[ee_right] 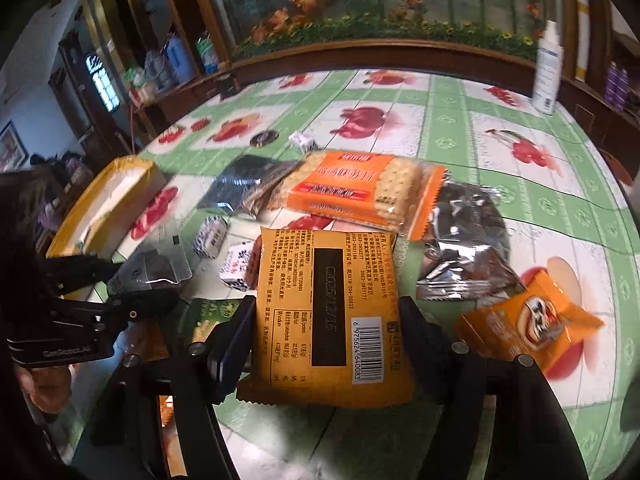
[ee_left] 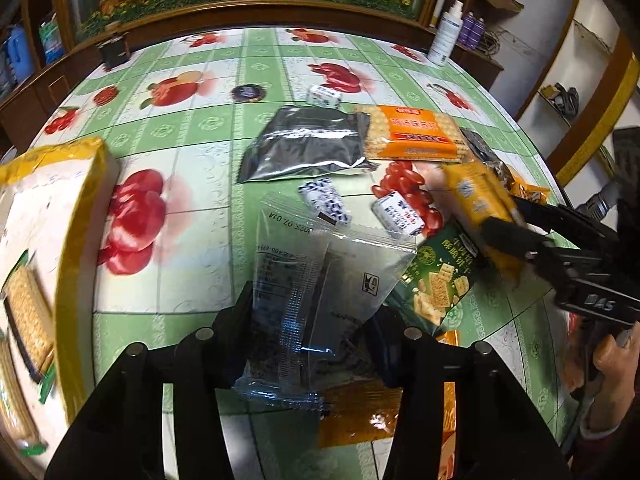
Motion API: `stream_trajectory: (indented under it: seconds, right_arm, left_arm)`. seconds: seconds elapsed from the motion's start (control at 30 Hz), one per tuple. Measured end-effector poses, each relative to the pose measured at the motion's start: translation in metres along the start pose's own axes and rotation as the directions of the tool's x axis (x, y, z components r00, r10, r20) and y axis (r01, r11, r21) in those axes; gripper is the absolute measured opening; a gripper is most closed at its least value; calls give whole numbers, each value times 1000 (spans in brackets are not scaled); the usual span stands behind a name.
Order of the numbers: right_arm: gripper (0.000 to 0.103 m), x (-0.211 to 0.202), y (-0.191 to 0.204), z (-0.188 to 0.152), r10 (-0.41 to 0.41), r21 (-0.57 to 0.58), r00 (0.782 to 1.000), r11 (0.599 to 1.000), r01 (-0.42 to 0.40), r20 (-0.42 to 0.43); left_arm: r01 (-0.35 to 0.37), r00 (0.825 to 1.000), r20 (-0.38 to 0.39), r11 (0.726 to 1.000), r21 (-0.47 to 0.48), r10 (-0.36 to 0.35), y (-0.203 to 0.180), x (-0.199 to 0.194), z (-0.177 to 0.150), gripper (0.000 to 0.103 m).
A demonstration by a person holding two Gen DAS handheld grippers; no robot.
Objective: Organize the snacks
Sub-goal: 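Grasp the clear plastic bag with the left tool while the right tool grasps the orange biscuit pack, then carry the clear bag and orange biscuit pack into the tray and release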
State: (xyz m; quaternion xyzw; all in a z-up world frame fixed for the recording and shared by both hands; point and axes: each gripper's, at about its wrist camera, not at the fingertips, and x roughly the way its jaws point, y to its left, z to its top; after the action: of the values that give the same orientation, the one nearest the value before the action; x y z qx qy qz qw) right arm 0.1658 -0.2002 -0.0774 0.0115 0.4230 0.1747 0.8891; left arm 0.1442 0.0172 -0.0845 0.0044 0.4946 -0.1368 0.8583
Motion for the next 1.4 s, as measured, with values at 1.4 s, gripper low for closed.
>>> stream_trajectory:
  seconds: [1.4]
  right_arm:
    - [70,-42,210,-15,279,-164,958,950,-267,56]
  left_arm:
    - [-273,914,196,897,-348,354,124,-137,-84,47]
